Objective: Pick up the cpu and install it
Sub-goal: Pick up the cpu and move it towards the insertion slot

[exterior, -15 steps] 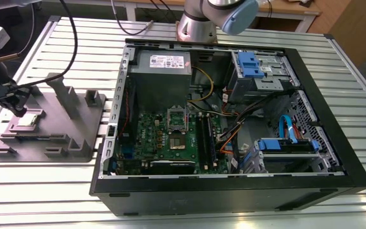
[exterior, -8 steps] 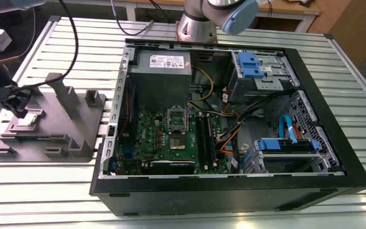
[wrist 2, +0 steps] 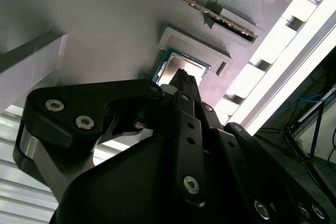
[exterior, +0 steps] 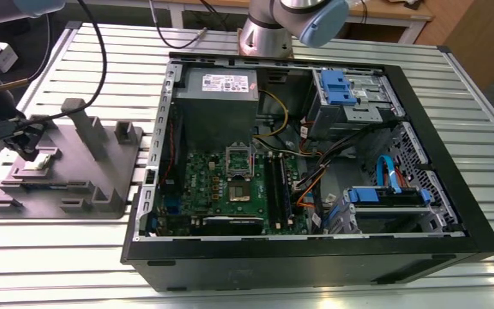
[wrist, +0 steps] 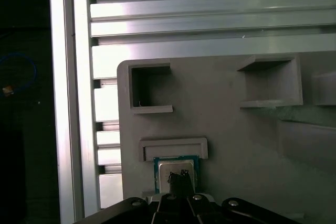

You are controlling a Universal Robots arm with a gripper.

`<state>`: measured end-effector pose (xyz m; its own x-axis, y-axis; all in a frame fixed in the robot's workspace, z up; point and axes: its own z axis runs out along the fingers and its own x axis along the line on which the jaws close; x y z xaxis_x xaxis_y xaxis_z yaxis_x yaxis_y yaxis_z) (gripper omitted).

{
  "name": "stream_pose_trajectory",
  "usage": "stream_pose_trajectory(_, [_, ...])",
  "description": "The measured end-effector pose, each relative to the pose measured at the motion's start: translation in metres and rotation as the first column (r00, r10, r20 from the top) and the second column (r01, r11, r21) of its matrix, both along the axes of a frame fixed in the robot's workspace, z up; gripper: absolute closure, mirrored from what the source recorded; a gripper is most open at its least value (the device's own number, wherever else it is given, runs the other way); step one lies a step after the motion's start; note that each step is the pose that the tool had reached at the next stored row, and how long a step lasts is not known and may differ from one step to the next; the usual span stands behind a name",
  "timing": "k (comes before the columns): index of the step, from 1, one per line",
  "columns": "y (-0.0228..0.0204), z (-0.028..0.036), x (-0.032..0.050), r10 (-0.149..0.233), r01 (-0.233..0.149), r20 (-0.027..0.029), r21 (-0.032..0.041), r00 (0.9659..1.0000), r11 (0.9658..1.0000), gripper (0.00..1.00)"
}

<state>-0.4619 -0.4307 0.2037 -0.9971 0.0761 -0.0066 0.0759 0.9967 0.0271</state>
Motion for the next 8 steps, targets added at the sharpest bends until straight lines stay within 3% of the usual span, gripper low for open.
stream_pose_trajectory(8, [0.0,-0.0008,-0.0001,0.0,0.0,0.0004,0.0,1.0,1.0,0.9])
